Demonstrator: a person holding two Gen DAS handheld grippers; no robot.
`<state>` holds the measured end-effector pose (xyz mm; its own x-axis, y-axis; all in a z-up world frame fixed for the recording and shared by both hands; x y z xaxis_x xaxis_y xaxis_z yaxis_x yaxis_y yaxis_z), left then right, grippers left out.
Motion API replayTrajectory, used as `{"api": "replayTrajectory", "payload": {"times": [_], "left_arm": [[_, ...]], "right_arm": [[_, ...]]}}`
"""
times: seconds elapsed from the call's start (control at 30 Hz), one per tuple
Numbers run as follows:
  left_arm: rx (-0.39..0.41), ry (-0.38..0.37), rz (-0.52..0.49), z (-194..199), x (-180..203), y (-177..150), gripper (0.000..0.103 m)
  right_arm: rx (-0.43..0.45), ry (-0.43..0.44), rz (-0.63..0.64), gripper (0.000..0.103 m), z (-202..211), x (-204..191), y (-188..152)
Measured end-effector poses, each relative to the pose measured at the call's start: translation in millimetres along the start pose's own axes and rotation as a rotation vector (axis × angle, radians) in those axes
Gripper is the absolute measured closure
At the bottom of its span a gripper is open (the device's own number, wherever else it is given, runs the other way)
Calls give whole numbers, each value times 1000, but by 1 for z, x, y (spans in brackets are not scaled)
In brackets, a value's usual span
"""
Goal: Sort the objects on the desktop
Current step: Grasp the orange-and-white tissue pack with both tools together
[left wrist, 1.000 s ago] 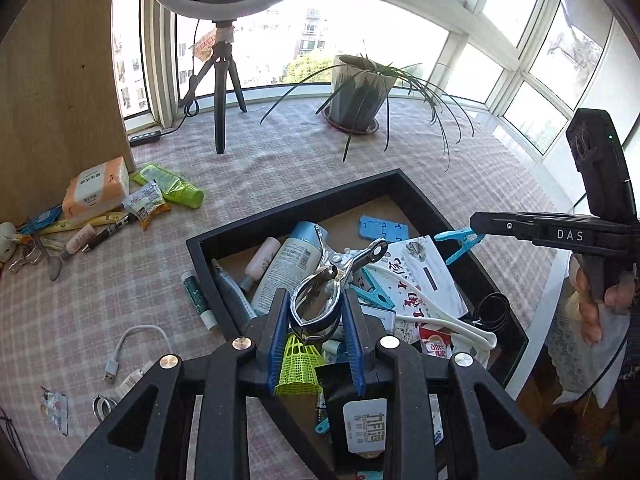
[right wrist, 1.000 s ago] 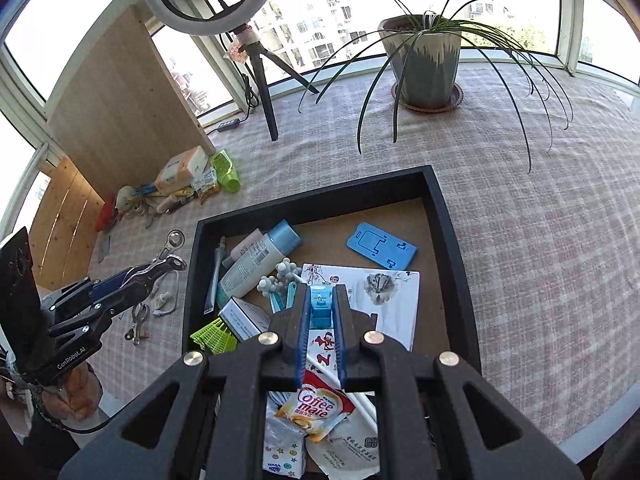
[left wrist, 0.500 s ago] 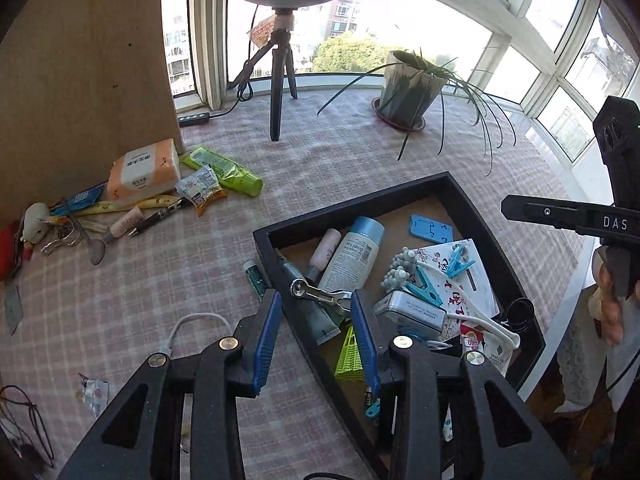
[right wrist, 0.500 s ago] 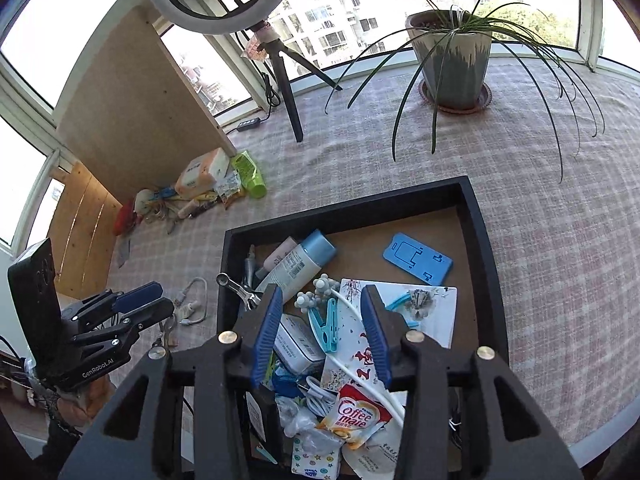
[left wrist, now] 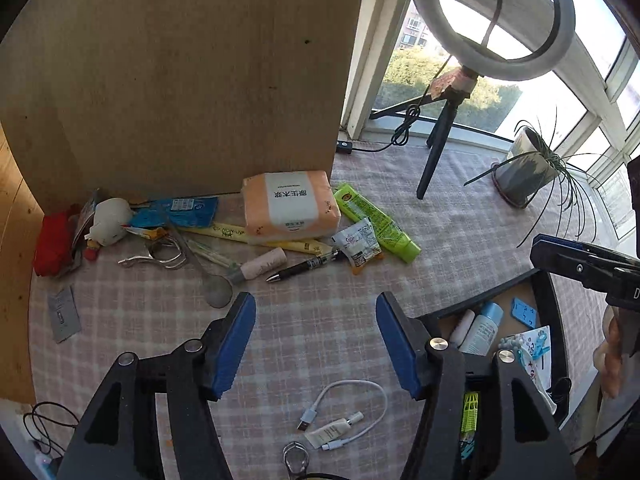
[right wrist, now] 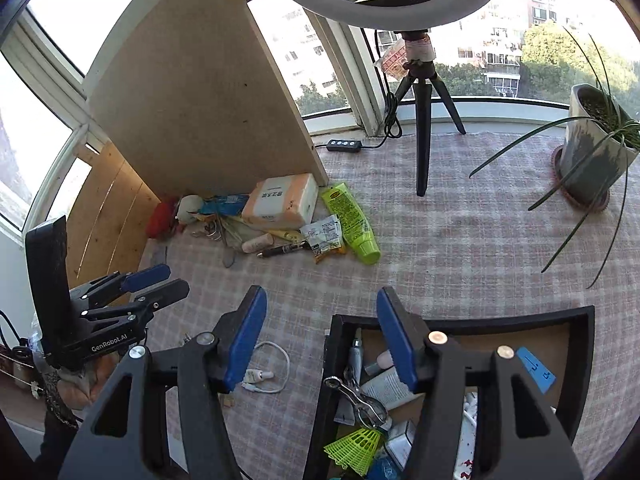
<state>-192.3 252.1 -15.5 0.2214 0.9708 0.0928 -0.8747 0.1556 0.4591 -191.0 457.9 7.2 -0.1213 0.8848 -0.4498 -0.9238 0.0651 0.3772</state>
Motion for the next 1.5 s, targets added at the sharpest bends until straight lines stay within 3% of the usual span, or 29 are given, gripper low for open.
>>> {"api": "replayTrajectory", "payload": {"times": [0.3,0.47,0.67,0.77,0.83,1.1,1.5], "left_arm": [[-65,-38,143,-85,-61,36,36],[-83,-43,161,-119,-71,50,36],[-116,-60,158,-152,-73,50,37],[-126,-85,158,-162,-71,48,42],[-118,-124,157,-163,-66,49,55],[-103,-108,100,-151,-52,27,56],[-120,-123,132,-107,-39,-48,55]], "right_arm": [[-98,30,-34,42,-126,-26,51],[-120,52,-93,42,-178,-27,70],[-164,102,-193,43,-217,-17,71],[-186,112,-209,52,-230,-15,68],[-191,133,-234,54,-236,-13,66],[-208,137,-219,58,-236,-16,45],[-258,95,-88,58,-215,-48,-20]]}}
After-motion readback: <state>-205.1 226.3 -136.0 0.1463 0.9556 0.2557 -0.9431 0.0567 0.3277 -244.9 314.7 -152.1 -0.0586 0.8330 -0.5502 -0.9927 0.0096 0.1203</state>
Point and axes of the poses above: each gripper's, at about its wrist camera, not at the fingertips, and z roughly against the way its jaws point, x to its right, y to its top, the point moved 7 cm from there along -z, roughly the way its jaws point, and after that the axes turned 8 degrees about -z, right-handed, at the moved point
